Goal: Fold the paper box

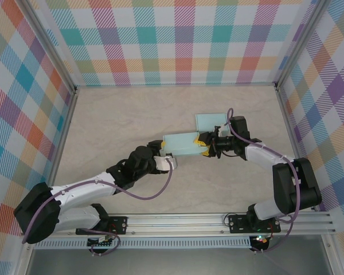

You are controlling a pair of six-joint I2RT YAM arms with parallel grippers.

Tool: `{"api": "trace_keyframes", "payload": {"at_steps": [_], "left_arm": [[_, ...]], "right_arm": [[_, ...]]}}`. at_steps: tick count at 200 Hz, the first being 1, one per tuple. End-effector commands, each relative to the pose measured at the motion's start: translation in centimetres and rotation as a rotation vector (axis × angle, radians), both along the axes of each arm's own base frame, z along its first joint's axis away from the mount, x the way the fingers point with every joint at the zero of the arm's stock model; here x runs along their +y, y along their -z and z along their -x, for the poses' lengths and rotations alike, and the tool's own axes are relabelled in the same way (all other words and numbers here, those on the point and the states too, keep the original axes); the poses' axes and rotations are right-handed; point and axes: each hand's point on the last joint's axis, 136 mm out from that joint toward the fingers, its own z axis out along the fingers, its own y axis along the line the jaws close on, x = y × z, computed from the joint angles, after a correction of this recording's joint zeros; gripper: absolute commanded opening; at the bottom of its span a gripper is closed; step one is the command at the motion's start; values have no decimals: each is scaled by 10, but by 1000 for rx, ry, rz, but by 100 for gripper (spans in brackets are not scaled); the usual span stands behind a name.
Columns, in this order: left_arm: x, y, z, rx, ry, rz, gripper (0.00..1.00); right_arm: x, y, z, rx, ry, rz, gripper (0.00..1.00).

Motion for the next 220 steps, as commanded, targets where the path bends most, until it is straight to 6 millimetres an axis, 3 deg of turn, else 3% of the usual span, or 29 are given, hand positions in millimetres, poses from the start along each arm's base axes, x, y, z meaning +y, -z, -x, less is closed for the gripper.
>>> {"api": "trace_keyframes", "payload": {"at_steps": [1,16,45,75,105,134,175,220], "left_arm": [[-5,-3,-5,-21,0,-44,79],[-3,-2,-11,-38,-23,-56,77],[-5,-4,-17,-69,-36,-58,63],[-4,-7,-23,-91,-59,-65,58],[-4,-9,-21,-86,-59,-63,54],[-2,-15,-18,-62,-57,-51,43],[0,-16,2,66,-22,-58,34],[14,2,24,275,-30,-149,29]], "right_arm": [[2,-4,6,14,-20,-27,33],[2,-5,6,13,-20,-29,33],[2,-4,6,19,-21,-28,33],[2,-2,7,22,-23,-29,33],[2,2,7,30,-23,-26,34],[1,4,8,30,-29,-16,37],[-4,8,11,9,-26,32,56],[-23,8,11,-24,15,107,84]]}}
